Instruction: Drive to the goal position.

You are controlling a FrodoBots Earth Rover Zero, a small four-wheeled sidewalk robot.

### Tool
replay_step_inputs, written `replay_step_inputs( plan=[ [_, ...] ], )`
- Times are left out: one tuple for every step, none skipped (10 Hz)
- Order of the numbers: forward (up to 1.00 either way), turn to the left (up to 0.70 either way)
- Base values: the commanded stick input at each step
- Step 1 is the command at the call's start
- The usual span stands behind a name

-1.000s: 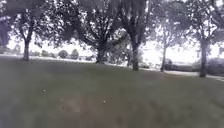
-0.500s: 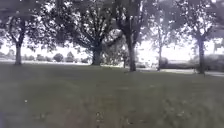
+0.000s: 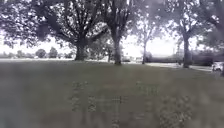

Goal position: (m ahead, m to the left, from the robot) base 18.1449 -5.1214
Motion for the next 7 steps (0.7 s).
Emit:
replay_step_inputs(
  plan=[
    [0.7, 0.0],
    [0.7, 0.0],
    [0.7, -0.01],
    [0.7, -0.04],
    [0.7, -0.33],
    [0.7, -0.35],
    [0.7, -0.35]
  ],
)
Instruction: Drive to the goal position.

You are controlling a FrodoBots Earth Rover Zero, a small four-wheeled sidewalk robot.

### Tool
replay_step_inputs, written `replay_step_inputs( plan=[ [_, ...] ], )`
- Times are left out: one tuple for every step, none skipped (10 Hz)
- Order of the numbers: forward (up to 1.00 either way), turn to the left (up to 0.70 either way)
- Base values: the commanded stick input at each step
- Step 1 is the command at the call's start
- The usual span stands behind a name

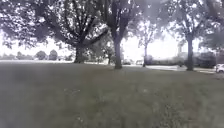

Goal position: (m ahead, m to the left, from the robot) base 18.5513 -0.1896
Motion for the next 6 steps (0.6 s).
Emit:
replay_step_inputs(
  plan=[
    [0.7, -0.35],
    [0.7, -0.35],
    [0.7, -0.35],
    [0.7, -0.33],
    [0.7, -0.14],
    [0.7, 0.0]
  ],
)
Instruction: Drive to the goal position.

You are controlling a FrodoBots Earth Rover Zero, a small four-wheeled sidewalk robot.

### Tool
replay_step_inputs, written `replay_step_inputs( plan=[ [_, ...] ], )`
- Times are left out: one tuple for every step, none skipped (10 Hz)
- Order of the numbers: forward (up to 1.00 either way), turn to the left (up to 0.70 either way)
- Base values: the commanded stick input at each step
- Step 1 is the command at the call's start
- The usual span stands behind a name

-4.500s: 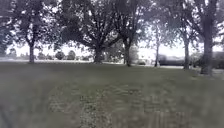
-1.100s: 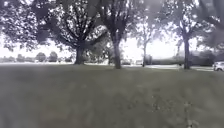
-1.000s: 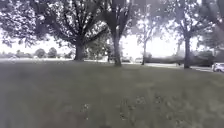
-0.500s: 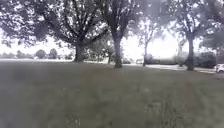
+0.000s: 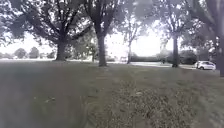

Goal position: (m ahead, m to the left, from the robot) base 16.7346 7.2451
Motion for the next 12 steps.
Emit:
replay_step_inputs(
  plan=[
    [0.7, 0.0],
    [0.7, 0.0],
    [0.7, 0.0],
    [0.7, 0.0],
    [0.7, 0.0],
    [0.7, 0.0],
    [0.7, 0.0],
    [0.7, 0.0],
    [0.7, 0.0],
    [0.7, 0.0],
    [0.7, 0.0],
    [0.7, 0.0]
  ],
)
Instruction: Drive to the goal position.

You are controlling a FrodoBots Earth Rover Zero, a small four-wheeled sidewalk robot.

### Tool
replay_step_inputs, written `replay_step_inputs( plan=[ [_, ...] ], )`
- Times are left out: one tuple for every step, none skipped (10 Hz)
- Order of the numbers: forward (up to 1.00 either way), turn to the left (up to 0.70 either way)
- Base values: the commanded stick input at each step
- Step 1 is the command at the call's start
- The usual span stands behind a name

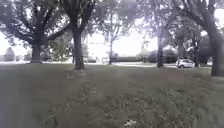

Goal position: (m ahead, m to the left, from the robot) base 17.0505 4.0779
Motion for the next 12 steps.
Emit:
replay_step_inputs(
  plan=[
    [0.7, 0.0],
    [0.7, 0.0],
    [0.7, 0.0],
    [0.7, 0.0],
    [0.7, 0.0],
    [0.7, 0.0],
    [0.7, 0.0],
    [0.7, 0.0],
    [0.7, 0.0],
    [0.7, 0.0],
    [0.7, 0.0],
    [0.7, 0.0]
  ],
)
